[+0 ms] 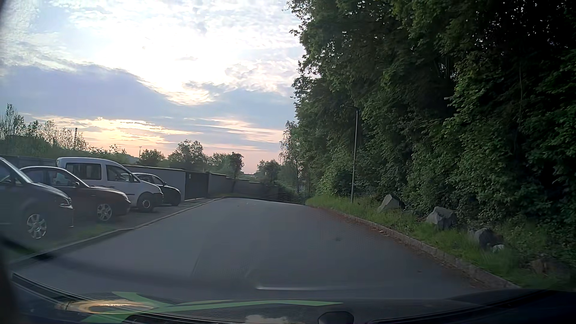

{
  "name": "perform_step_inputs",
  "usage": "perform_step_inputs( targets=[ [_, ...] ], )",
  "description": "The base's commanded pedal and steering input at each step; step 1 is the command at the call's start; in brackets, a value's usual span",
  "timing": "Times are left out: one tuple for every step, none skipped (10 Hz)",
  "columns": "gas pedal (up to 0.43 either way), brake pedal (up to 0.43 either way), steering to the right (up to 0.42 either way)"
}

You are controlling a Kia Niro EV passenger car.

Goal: Follow the waypoints while adhering to traffic rules and regulations

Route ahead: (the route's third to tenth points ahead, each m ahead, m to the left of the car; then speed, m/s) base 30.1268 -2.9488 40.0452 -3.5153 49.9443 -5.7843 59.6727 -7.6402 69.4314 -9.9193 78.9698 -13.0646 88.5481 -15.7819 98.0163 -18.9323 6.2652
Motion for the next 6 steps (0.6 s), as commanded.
perform_step_inputs(
  targets=[
    [0.098,0.0,-0.021],
    [0.098,0.0,-0.025],
    [0.098,0.0,-0.03],
    [0.098,0.0,-0.035],
    [0.098,0.0,-0.039],
    [0.098,0.0,-0.043]
  ],
)
